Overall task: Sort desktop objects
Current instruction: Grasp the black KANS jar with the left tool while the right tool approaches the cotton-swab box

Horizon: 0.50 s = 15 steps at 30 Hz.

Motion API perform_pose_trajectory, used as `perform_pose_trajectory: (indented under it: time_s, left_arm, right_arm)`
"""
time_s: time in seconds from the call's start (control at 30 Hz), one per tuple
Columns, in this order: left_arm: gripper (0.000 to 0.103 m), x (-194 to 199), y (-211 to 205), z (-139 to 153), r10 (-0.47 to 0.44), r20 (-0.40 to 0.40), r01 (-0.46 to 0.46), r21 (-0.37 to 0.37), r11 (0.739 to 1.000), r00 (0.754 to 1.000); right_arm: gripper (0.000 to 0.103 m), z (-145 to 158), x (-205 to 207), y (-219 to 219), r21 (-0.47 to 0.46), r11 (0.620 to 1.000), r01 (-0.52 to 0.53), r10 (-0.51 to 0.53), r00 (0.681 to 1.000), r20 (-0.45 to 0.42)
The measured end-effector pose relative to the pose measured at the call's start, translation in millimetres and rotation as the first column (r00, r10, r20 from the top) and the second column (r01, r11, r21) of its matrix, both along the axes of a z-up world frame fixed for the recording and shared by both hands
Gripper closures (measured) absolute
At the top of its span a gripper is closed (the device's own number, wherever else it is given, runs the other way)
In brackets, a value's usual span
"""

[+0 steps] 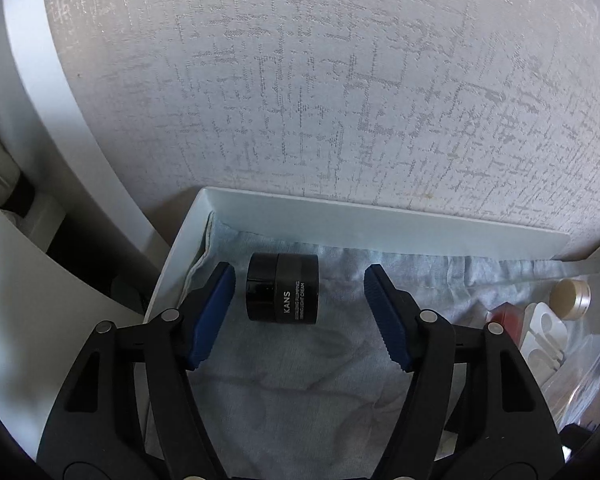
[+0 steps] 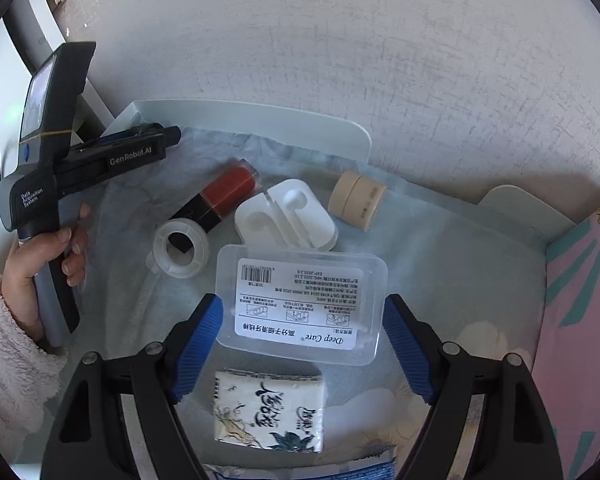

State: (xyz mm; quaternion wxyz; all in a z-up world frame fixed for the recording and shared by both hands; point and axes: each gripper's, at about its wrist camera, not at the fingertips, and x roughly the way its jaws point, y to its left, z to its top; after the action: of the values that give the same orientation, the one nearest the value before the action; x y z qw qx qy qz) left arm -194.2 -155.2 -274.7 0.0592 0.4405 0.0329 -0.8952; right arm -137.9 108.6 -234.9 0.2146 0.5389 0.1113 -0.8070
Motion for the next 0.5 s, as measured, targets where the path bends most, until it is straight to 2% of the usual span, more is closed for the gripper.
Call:
perform_pose_trajectory:
  time_s: [0.1, 0.2, 0.33, 0.5]
  left_arm:
    - [0.038, 0, 0, 0, -0.001, -0.003, 0.001, 0.000, 1.000, 1.000]
    - [0.038, -1, -1, -2, 0.000, 0.005, 0.000, -0.001, 1.000, 1.000]
    - [0.038, 0, -2, -4, 0.003, 0.006, -0.003, 0.001, 1.000, 1.000]
    - [0.038, 3, -5, -5, -0.004, 0.008, 0.004, -0.009, 1.000, 1.000]
  right_arm:
    - [0.024, 0, 0, -4, 0.002, 1.000, -0.003, 0.003, 1.000, -0.001]
    - [0.015, -5, -2, -9, 0.002, 1.000, 0.005, -0.005, 1.000, 0.013]
    - [0.014, -4, 0, -18, 0.017, 1.000, -0.011, 0.011, 1.000, -0.029]
    - [0.012, -7, -2, -27, 0.032, 0.999, -0.035, 0.036, 0.999, -0.034]
